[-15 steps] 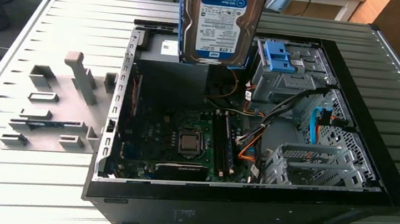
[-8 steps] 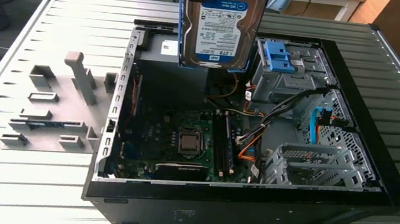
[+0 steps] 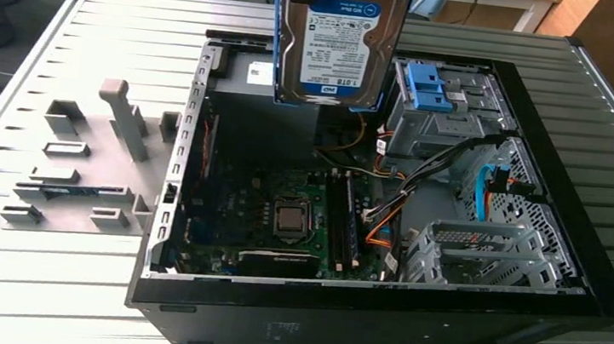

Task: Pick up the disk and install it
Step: 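Pick up the disk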

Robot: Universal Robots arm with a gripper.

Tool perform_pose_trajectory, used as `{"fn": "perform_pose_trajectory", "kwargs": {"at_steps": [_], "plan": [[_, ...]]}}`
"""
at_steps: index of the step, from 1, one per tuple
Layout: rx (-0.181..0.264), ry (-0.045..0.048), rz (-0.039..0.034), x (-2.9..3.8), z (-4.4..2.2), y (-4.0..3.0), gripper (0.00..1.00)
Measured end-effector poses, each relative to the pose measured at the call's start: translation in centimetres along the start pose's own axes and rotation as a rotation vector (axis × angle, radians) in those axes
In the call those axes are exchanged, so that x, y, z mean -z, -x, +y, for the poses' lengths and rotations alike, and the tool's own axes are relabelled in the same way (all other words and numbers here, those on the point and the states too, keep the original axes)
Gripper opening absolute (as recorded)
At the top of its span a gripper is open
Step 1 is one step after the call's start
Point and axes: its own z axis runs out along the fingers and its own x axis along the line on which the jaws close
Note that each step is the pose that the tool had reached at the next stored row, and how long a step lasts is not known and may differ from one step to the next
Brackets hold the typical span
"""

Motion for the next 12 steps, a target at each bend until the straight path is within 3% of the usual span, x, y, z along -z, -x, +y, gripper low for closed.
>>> {"fn": "perform_pose_trajectory", "kwargs": {"at_steps": [12], "plan": [[0.000, -0.0002, 0.0059, 0.00, 0.00, 0.00, 0.37]]}}
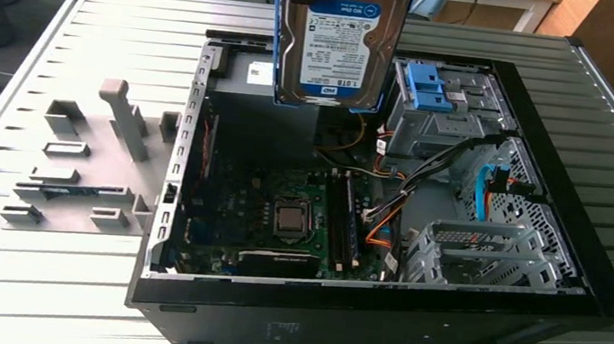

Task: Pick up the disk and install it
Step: 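Pick up the disk, then insert the disk into the insertion slot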

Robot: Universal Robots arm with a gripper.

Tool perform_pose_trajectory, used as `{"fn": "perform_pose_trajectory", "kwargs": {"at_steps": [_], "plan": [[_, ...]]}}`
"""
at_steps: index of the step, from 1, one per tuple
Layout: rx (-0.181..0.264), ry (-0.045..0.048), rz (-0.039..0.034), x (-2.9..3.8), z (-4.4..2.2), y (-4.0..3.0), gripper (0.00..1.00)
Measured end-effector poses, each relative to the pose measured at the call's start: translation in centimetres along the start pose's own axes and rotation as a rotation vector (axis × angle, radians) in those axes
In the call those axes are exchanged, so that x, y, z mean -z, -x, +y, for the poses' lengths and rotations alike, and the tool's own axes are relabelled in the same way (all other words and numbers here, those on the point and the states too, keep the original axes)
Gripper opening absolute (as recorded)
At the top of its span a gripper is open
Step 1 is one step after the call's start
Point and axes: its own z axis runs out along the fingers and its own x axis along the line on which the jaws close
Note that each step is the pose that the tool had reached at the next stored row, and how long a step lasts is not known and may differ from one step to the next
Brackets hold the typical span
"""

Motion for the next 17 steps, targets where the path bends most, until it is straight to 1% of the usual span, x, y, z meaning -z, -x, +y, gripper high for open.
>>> {"fn": "perform_pose_trajectory", "kwargs": {"at_steps": [17], "plan": [[0.000, -0.0002, 0.0084, 0.00, 0.00, 0.00, 0.37]]}}
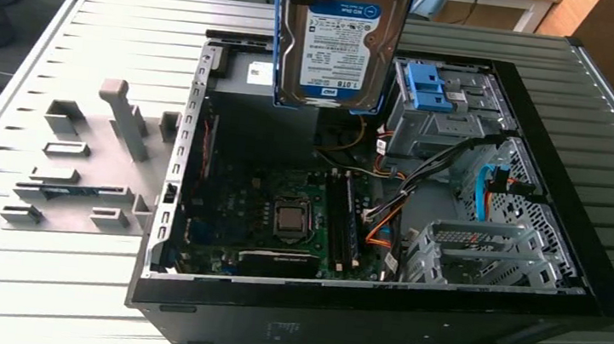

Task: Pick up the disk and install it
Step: 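Insert the disk into the insertion slot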

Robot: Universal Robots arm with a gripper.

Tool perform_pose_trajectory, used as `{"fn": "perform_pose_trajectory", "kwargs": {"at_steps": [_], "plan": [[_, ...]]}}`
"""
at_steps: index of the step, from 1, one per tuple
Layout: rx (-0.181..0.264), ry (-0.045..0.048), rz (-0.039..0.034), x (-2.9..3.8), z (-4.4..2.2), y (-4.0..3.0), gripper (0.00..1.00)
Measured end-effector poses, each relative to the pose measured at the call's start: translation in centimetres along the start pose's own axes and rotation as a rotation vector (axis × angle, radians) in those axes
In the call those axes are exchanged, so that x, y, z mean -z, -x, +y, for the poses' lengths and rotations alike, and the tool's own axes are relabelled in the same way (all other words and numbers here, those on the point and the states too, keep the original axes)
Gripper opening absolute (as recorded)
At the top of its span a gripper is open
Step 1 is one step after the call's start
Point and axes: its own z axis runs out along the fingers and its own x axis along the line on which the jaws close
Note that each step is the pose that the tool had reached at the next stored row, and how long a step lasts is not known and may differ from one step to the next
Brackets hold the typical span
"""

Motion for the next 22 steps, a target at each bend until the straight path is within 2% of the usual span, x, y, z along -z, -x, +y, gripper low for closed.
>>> {"fn": "perform_pose_trajectory", "kwargs": {"at_steps": [6, 8, 12, 20, 21, 22], "plan": [[0.000, -0.0001, 0.0023, 0.00, 0.00, -0.02, 0.37], [0.000, 0.0000, 0.0024, -0.02, 0.00, -0.27, 0.37], [0.000, 0.0000, 0.0024, -0.10, -0.04, -1.47, 0.37], [0.000, 0.0000, 0.0018, -0.45, -0.12, -4.88, 0.37], [0.000, 0.0001, -0.0036, -0.50, -0.13, -5.11, 0.37], [0.000, 0.0004, -0.0157, -0.56, -0.13, -5.27, 0.37]]}}
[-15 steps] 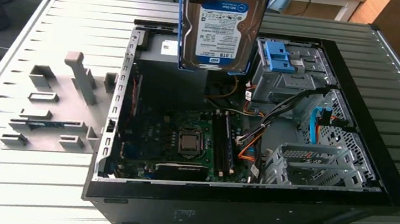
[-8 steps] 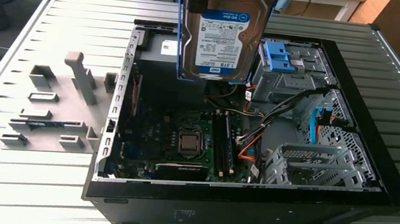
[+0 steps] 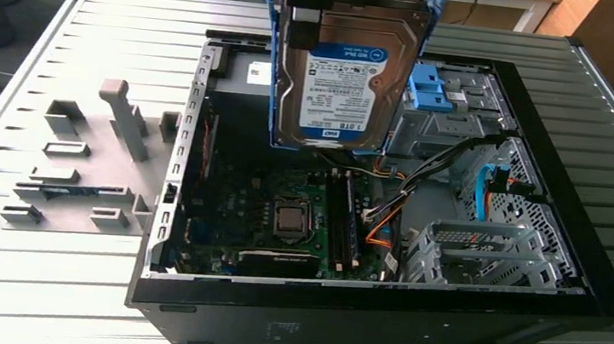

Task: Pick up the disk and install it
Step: 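Insert the disk into the insertion slot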

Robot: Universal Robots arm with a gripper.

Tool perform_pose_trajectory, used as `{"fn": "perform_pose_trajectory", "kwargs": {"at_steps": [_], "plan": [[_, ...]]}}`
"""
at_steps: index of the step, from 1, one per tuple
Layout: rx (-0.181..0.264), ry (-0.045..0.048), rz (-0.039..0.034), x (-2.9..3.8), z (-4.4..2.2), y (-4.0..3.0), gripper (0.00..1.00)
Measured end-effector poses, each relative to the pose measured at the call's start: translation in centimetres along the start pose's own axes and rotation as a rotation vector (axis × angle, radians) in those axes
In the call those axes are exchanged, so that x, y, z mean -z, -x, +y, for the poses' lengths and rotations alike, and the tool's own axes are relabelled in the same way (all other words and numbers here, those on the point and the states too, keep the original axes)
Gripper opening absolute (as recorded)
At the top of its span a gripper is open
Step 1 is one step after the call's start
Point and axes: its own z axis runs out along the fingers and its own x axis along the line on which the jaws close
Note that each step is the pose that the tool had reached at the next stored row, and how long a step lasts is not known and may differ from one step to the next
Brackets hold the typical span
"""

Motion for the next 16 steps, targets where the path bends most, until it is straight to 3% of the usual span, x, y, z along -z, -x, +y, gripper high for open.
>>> {"fn": "perform_pose_trajectory", "kwargs": {"at_steps": [3, 10, 12, 16], "plan": [[0.000, 0.0009, -0.0375, -0.07, -0.01, -0.35, 0.37], [0.000, 0.0008, -0.0346, -0.13, -0.31, -0.82, 0.37], [0.000, 0.0008, -0.0342, -0.19, -0.88, -0.91, 0.37], [0.000, 0.0008, -0.0342, -0.30, -2.67, -0.93, 0.37]]}}
